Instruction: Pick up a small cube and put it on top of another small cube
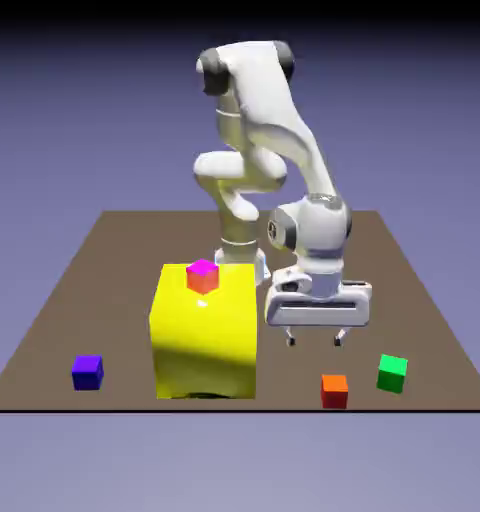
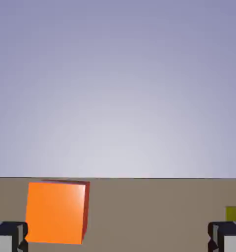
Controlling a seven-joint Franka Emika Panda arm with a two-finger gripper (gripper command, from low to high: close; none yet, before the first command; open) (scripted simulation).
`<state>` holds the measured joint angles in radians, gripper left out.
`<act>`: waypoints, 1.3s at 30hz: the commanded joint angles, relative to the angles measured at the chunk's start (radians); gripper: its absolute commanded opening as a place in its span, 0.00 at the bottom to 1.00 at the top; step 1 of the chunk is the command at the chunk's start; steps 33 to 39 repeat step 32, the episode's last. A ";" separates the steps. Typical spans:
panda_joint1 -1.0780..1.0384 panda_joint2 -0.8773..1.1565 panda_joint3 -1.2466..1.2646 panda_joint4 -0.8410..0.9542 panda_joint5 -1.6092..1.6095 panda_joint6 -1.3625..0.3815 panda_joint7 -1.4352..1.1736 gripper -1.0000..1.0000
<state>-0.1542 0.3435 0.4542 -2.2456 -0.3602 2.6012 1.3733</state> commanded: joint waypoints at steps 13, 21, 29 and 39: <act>0.060 0.309 -0.036 0.137 -0.167 0.040 0.179 0.00; 0.029 0.134 0.210 0.138 -0.073 -0.174 0.107 0.00; 0.147 0.263 0.164 0.174 -0.205 -0.113 0.187 1.00; 0.101 0.191 0.224 0.167 -0.140 -0.172 0.145 1.00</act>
